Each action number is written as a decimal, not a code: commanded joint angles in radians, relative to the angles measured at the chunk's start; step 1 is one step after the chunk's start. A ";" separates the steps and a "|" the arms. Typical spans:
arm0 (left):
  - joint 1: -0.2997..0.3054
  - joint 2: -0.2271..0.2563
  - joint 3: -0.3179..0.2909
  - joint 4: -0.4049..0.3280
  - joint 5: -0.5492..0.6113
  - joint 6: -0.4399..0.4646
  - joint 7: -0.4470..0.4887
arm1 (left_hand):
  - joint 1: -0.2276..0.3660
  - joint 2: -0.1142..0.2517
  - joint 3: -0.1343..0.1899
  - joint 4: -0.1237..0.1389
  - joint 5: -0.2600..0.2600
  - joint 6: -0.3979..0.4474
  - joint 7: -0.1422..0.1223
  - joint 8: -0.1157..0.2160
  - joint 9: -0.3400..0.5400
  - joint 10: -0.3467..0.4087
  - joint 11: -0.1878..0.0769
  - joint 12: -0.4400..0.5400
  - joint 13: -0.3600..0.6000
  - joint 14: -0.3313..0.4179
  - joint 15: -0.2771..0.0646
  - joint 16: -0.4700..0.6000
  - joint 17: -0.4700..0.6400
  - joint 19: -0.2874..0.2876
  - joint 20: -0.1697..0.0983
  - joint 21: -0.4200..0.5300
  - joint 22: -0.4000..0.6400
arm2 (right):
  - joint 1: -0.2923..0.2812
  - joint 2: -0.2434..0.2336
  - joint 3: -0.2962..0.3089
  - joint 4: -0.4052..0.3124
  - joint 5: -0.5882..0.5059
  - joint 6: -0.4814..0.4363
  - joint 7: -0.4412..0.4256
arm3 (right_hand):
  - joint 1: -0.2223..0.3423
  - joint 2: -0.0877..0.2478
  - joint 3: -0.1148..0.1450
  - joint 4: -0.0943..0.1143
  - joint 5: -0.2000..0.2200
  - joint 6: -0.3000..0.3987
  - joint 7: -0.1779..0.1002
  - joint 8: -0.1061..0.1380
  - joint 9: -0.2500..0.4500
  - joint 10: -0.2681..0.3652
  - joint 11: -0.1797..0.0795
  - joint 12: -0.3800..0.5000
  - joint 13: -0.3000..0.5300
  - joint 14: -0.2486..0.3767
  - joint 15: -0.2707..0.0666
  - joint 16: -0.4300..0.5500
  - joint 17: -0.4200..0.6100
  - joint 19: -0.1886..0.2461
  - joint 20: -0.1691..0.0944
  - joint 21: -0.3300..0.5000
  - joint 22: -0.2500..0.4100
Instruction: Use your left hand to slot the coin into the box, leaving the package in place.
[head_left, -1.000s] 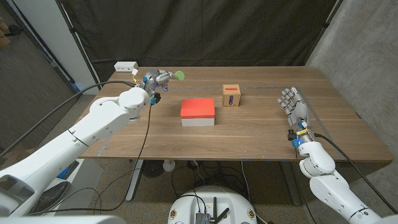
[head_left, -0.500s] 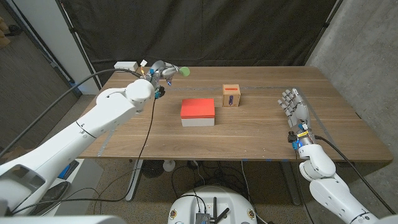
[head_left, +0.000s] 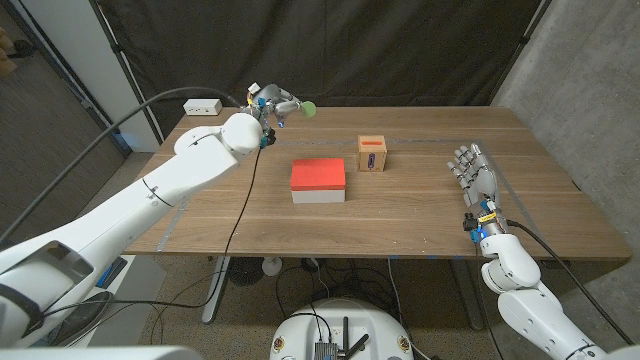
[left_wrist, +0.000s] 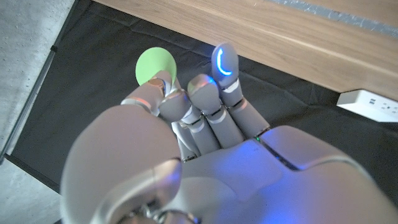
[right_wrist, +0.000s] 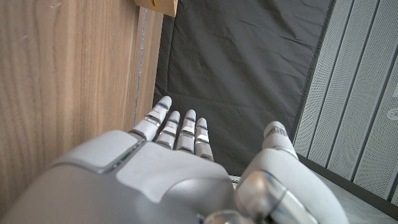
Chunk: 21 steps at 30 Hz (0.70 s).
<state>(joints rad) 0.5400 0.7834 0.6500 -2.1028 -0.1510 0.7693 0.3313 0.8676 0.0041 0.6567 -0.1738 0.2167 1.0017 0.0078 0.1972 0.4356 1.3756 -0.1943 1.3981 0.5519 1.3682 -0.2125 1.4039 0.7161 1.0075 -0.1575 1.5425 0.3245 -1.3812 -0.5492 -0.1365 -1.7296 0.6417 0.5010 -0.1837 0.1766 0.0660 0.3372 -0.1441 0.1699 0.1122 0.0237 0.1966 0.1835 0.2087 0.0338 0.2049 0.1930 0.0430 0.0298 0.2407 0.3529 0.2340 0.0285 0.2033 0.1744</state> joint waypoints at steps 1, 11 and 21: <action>-0.106 -0.051 0.114 0.031 0.196 0.070 -0.065 | -0.003 -0.009 -0.001 0.000 0.003 0.045 0.036 0.002 0.002 0.002 -0.009 0.006 0.006 0.002 0.000 0.007 0.008 0.000 -0.055 0.004 0.001 | -0.003 0.007 0.001 0.003 -0.003 0.004 -0.004 | 0.009 0.002 -0.002 0.000 0.005 0.008 -0.001 0.002 0.004 0.009 0.002 -0.001 0.005 0.009 0.002 -0.002 -0.001 0.005 0.004 -0.002 0.003; -0.213 -0.091 0.239 0.076 0.364 0.121 -0.160 | -0.006 -0.010 -0.001 -0.001 0.003 0.043 0.036 0.000 -0.002 0.003 -0.008 0.002 0.000 0.001 0.000 0.005 0.009 -0.002 -0.055 0.005 0.004 | -0.006 0.011 0.004 0.007 0.002 0.009 -0.003 | 0.010 0.002 -0.002 0.000 0.005 0.008 -0.002 0.001 0.004 0.010 0.002 -0.001 0.005 0.010 0.002 -0.002 -0.001 0.005 0.003 -0.002 0.003; -0.298 -0.142 0.351 0.100 0.508 0.181 -0.274 | -0.007 -0.011 -0.002 -0.001 0.003 0.045 0.035 0.001 -0.003 -0.002 -0.008 0.009 0.012 -0.001 0.000 0.001 0.005 -0.001 -0.055 0.005 0.004 | -0.014 0.011 0.005 0.006 0.001 0.017 0.002 | 0.010 0.003 -0.003 0.001 0.005 0.007 -0.003 0.001 0.004 0.011 0.002 -0.001 0.005 0.011 0.002 -0.002 -0.001 0.005 0.003 -0.002 0.003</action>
<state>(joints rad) 0.3399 0.6941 0.8763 -2.0335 0.1928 0.8834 0.1703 0.8623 -0.0013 0.6567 -0.1739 0.2167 1.0017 0.0078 0.1973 0.4310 1.3769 -0.2003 1.4026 0.5603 1.3682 -0.2125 1.4039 0.7224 1.0075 -0.1576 1.5418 0.3247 -1.3870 -0.5401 -0.1333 -1.7232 0.6411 0.5105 -0.1861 0.1766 0.0660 0.3372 -0.1440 0.1699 0.1121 0.0237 0.1966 0.1835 0.2107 0.0359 0.2049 0.1929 0.0430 0.0298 0.2407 0.3529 0.2339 0.0285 0.2033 0.1744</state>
